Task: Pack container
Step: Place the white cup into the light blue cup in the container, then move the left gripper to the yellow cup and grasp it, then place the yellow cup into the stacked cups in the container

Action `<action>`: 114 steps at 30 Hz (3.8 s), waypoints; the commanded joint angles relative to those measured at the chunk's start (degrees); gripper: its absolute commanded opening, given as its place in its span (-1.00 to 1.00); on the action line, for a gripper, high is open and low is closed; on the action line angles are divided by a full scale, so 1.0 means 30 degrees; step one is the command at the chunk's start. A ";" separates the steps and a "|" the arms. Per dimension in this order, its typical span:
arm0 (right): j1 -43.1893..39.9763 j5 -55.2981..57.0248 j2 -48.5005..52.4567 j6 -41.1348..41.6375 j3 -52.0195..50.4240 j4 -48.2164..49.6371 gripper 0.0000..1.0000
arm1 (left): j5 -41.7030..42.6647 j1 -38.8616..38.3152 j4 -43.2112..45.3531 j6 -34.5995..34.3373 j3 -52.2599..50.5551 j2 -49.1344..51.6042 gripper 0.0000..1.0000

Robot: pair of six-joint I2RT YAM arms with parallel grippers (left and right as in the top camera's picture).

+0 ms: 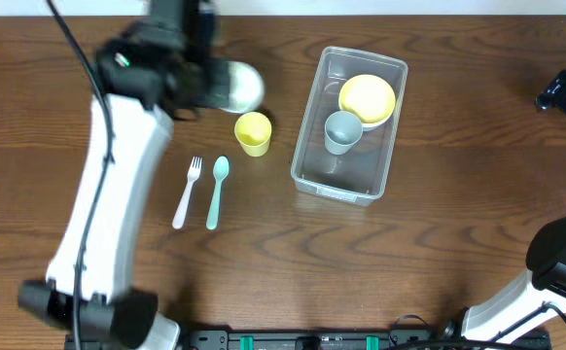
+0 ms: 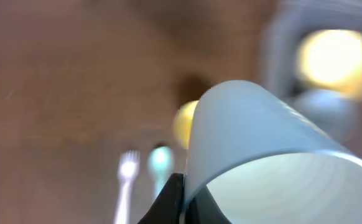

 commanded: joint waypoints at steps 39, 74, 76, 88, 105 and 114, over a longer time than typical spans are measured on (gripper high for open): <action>-0.0007 0.0015 0.0087 0.0175 -0.0022 0.0000 0.98 | -0.2601 -0.2331 -0.0386 0.1093 0.2404 0.3213 0.41; -0.0007 0.0015 0.0087 0.0168 -0.0022 0.0000 0.98 | 0.1078 0.0874 -0.0284 0.0597 -0.0627 0.9377 -0.73; -0.0007 0.0015 0.0087 0.0175 -0.0022 0.0000 0.99 | 0.1071 0.0845 -0.0794 0.0605 0.0248 0.8473 -0.81; -0.0007 0.0015 0.0087 0.0175 -0.0022 0.0000 0.98 | 0.0860 -0.3810 -0.0415 0.2965 0.2579 0.1683 -0.88; -0.0007 0.0015 0.0087 0.0175 -0.0022 0.0000 0.98 | -0.2237 -0.6965 0.2965 0.4736 0.2543 0.8320 -0.88; -0.0022 0.0015 0.0087 0.0175 -0.0022 0.0000 0.98 | -0.2229 -0.6812 0.2820 0.4065 0.2805 0.8728 -0.10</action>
